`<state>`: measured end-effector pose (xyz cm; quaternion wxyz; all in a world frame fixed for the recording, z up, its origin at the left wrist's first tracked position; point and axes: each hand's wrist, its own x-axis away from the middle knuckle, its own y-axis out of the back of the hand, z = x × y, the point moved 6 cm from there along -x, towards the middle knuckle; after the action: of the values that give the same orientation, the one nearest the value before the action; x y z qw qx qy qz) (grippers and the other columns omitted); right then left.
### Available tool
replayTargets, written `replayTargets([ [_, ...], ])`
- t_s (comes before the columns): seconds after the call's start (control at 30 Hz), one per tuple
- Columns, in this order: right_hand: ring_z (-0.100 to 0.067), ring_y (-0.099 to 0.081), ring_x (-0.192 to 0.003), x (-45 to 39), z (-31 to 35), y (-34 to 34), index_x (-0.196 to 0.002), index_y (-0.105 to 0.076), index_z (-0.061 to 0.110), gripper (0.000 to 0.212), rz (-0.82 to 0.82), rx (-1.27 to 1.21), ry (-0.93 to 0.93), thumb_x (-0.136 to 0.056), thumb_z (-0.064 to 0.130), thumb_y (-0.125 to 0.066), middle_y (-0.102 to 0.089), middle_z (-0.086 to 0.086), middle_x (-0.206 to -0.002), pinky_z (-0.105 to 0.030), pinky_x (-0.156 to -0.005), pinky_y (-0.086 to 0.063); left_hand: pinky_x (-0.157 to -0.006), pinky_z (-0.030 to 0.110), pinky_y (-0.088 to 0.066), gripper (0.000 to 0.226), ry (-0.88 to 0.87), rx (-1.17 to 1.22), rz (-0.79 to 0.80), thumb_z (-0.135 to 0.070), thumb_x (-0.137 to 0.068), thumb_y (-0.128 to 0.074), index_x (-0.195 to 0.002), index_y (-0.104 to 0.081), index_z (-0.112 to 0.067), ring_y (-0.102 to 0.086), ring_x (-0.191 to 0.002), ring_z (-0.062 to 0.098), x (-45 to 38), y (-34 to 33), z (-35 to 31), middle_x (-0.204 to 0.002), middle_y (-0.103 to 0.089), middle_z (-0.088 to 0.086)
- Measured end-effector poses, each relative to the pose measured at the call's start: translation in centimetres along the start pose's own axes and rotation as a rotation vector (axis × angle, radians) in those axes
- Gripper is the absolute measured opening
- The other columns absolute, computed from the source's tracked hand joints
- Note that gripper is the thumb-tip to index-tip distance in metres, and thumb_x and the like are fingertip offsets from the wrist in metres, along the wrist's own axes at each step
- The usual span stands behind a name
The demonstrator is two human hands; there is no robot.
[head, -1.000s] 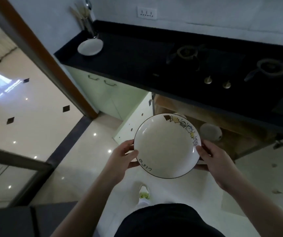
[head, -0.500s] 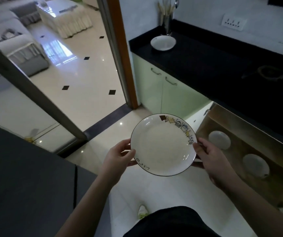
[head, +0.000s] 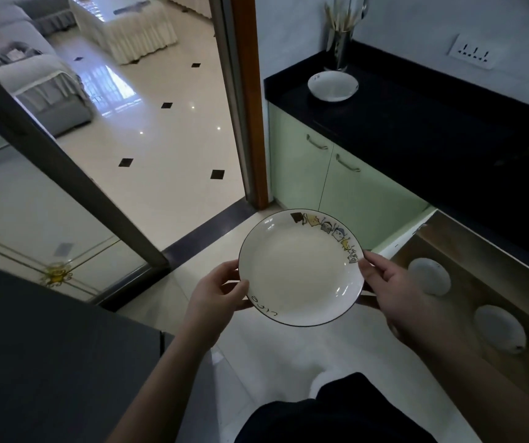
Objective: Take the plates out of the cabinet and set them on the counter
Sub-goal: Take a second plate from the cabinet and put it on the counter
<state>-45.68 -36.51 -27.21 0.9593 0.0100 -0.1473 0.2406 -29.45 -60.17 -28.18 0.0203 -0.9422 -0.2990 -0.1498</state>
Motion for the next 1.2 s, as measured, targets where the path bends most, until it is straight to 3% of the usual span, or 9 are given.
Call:
replayTargets([
  [0.1, -0.015, -0.074, -0.08, -2.9, 0.2, 0.1, -0.093, -0.07, 0.04, 0.024, -0.016, 0.002, -0.007, -0.098, 0.024, -0.053, -0.077, 0.006, -0.093, -0.024, -0.059, -0.057, -0.069, 0.032, -0.061, 0.029, -0.001, -0.003, 0.006, 0.0, -0.093, -0.058, -0.11, -0.068, -0.021, -0.073, -0.085, 0.022, -2.8, -0.3, -1.0, -0.098, -0.074, 0.005],
  [0.27, -0.013, -0.074, -0.078, -8.7, 1.9, 0.2, -0.091, -0.073, 0.05, 0.034, -0.002, -0.008, 0.0, -0.099, 0.025, -0.051, -0.077, 0.009, -0.093, -0.022, -0.059, -0.057, -0.068, 0.029, -0.06, 0.031, -0.02, -0.054, 0.012, -0.002, -0.092, -0.059, -0.107, -0.068, -0.028, -0.073, -0.085, 0.019, -8.9, -1.6, -3.3, -0.097, -0.075, -0.001],
  [0.37, -0.015, -0.074, -0.079, -12.2, 3.3, 0.6, -0.103, -0.072, 0.045, 0.027, -0.015, -0.033, 0.004, -0.098, 0.027, -0.052, -0.077, 0.006, -0.096, -0.024, -0.06, -0.057, -0.069, 0.033, -0.061, 0.03, -0.037, -0.082, 0.03, -0.005, -0.092, -0.062, -0.108, -0.068, -0.03, -0.074, -0.086, 0.02, -12.3, -2.5, -5.0, -0.098, -0.075, -0.002],
  [0.57, -0.013, -0.074, -0.086, -18.4, 5.6, 0.3, -0.093, -0.07, 0.056, 0.024, 0.028, -0.044, 0.001, -0.091, 0.038, -0.055, -0.076, 0.012, -0.1, -0.024, -0.063, -0.058, -0.074, 0.038, -0.061, 0.036, -0.028, -0.123, 0.025, -0.01, -0.09, -0.061, -0.114, -0.068, -0.037, -0.074, -0.088, 0.022, -18.6, -2.7, -7.1, -0.098, -0.076, 0.002],
  [0.7, -0.013, -0.074, -0.082, -22.0, 6.5, -0.3, -0.091, -0.071, 0.056, 0.033, 0.008, -0.052, 0.006, -0.097, 0.029, -0.052, -0.077, 0.01, -0.097, -0.025, -0.061, -0.058, -0.075, 0.035, -0.061, 0.041, -0.048, -0.128, 0.037, -0.007, -0.09, -0.059, -0.108, -0.069, -0.042, -0.074, -0.089, 0.022, -22.2, -2.8, -8.6, -0.099, -0.076, 0.002],
  [0.77, -0.012, -0.074, -0.081, -23.7, 7.1, -0.8, -0.093, -0.071, 0.054, 0.031, -0.011, -0.044, 0.017, -0.097, 0.029, -0.053, -0.076, 0.011, -0.097, -0.028, -0.061, -0.058, -0.074, 0.034, -0.061, 0.042, -0.06, -0.126, 0.053, -0.005, -0.09, -0.058, -0.107, -0.071, -0.041, -0.074, -0.088, 0.022, -24.4, -2.8, -9.3, -0.098, -0.076, 0.002],
  [0.9, -0.008, -0.072, -0.087, -27.4, 7.8, -1.7, -0.099, -0.072, 0.045, 0.029, -0.061, -0.029, 0.037, -0.099, 0.024, -0.051, -0.076, 0.01, -0.101, -0.018, -0.062, -0.056, -0.071, 0.031, -0.061, 0.04, -0.077, -0.138, 0.097, -0.007, -0.089, -0.058, -0.108, -0.071, -0.039, -0.074, -0.089, 0.023, -29.7, -2.3, -10.4, -0.099, -0.076, 0.004],
  [1.03, -0.003, -0.072, -0.082, -31.2, 8.6, -2.9, -0.089, -0.071, 0.056, 0.041, -0.158, -0.031, 0.03, -0.1, 0.023, -0.051, -0.075, 0.021, -0.093, -0.016, -0.06, -0.055, -0.071, 0.03, -0.06, 0.035, -0.066, -0.16, 0.173, -0.015, -0.086, -0.061, -0.115, -0.07, -0.033, -0.073, -0.086, 0.023, -35.6, -2.0, -11.3, -0.097, -0.076, 0.004],
  [1.2, -0.006, -0.072, -0.086, -34.7, 9.5, -3.6, -0.092, -0.069, 0.058, 0.038, -0.313, -0.039, 0.031, -0.099, 0.026, -0.052, -0.075, 0.021, -0.095, -0.024, -0.067, -0.058, -0.062, 0.017, -0.057, 0.037, -0.147, -0.291, 0.264, -0.013, -0.089, -0.061, -0.118, -0.067, -0.034, -0.073, -0.084, 0.009, -42.4, -2.3, -14.5, -0.094, -0.076, -0.013],
])
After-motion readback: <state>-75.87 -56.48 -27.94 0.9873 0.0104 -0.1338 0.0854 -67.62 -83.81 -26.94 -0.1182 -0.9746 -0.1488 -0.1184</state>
